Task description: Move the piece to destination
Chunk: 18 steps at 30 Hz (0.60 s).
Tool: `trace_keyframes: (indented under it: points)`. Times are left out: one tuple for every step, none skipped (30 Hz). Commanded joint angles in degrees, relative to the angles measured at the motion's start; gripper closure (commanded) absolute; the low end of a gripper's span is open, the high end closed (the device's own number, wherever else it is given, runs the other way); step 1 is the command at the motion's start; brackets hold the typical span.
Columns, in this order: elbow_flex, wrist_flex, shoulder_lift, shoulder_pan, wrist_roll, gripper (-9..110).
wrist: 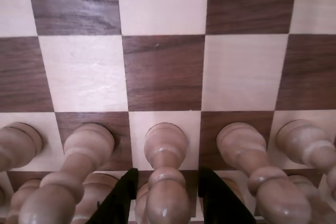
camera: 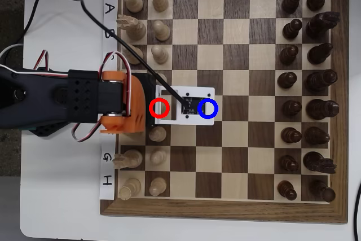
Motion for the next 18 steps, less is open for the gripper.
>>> trace_keyframes:
  points:
    - [-0.6, -0.5, 0.1, 0.5, -0.4, 88]
    - [-0.6, -0.5, 0.0, 0.6, -0.4, 88]
    - [-0.7, -0.5, 0.0, 0.6, -0.4, 89]
    - [-0.7, -0.5, -0.1, 0.8, -0.4, 89]
    - [-0.8, -0.5, -0.2, 0.9, -0.6, 89]
    - [-0.9, -0.6, -0.3, 1.1, -0.6, 90]
    - [-1.0, -0.6, -0.4, 1.1, -0.6, 90]
    - [-1.1, -0.6, -0.4, 1.2, -0.7, 91]
    - [-1.1, -0.7, -0.5, 1.3, -0.7, 91]
    - [-1.1, -0.8, -0.6, 1.4, -0.8, 92]
    - [-1.1, -0.9, -0.6, 1.4, -0.8, 92]
    - [-1.1, -0.9, -0.7, 1.4, -0.8, 92]
    - [-1.1, -0.9, -0.7, 1.5, -0.7, 93]
    - [-1.1, -1.0, -0.7, 1.5, -0.7, 94]
    - [-1.1, -1.0, -0.7, 1.5, -0.7, 94]
    - [-1.1, -1.0, -0.7, 1.5, -0.7, 95]
    - [-1.1, -1.0, -0.7, 1.5, -0.5, 95]
    - [-1.1, -1.0, -0.7, 1.4, -0.4, 96]
